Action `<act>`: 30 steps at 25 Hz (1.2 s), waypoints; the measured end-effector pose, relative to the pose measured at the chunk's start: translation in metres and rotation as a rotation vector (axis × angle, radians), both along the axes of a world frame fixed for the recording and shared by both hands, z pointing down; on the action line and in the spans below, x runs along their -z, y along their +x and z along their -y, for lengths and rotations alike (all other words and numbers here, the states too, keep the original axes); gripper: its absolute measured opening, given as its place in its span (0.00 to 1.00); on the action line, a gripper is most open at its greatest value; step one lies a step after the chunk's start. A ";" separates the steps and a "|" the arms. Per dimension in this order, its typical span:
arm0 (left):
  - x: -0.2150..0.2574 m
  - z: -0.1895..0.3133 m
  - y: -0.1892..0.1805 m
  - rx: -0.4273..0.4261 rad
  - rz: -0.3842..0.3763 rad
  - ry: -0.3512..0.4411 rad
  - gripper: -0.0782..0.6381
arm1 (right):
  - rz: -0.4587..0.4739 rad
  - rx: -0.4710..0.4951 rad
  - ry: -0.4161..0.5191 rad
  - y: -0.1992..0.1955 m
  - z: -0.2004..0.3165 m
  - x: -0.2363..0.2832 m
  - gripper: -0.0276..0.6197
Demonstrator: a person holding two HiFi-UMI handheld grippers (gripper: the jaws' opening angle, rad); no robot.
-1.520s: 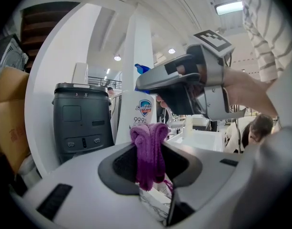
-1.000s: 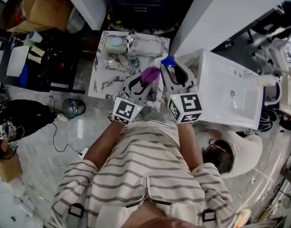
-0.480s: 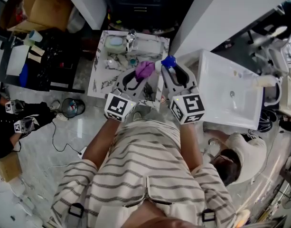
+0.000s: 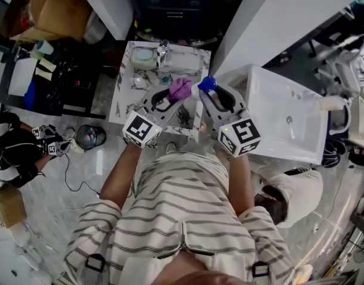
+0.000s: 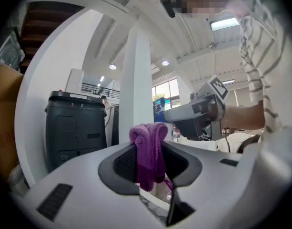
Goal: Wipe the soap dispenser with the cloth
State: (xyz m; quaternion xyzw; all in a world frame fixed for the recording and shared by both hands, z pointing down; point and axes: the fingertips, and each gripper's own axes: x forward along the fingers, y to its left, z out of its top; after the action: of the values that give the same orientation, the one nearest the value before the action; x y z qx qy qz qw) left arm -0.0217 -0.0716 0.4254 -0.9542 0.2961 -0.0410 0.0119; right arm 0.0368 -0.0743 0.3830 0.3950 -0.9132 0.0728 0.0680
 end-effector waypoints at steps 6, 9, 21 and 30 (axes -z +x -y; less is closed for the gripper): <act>0.002 -0.006 0.004 -0.186 0.003 -0.015 0.28 | -0.029 0.149 0.030 -0.007 -0.012 0.005 0.25; 0.004 -0.007 0.007 -0.251 0.005 -0.017 0.28 | -0.031 0.190 0.022 -0.009 -0.017 0.006 0.25; 0.000 -0.010 0.021 -0.373 -0.005 -0.034 0.27 | -0.063 0.328 0.048 -0.017 -0.037 0.009 0.25; -0.013 -0.011 0.028 -0.409 0.026 -0.053 0.27 | -0.031 0.377 0.053 -0.018 -0.044 0.013 0.25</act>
State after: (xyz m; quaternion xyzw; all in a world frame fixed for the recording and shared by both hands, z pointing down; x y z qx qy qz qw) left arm 0.0067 -0.0608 0.4380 -0.9938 0.0950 -0.0580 -0.0013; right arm 0.0188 -0.0304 0.3705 0.2197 -0.9715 0.0287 0.0839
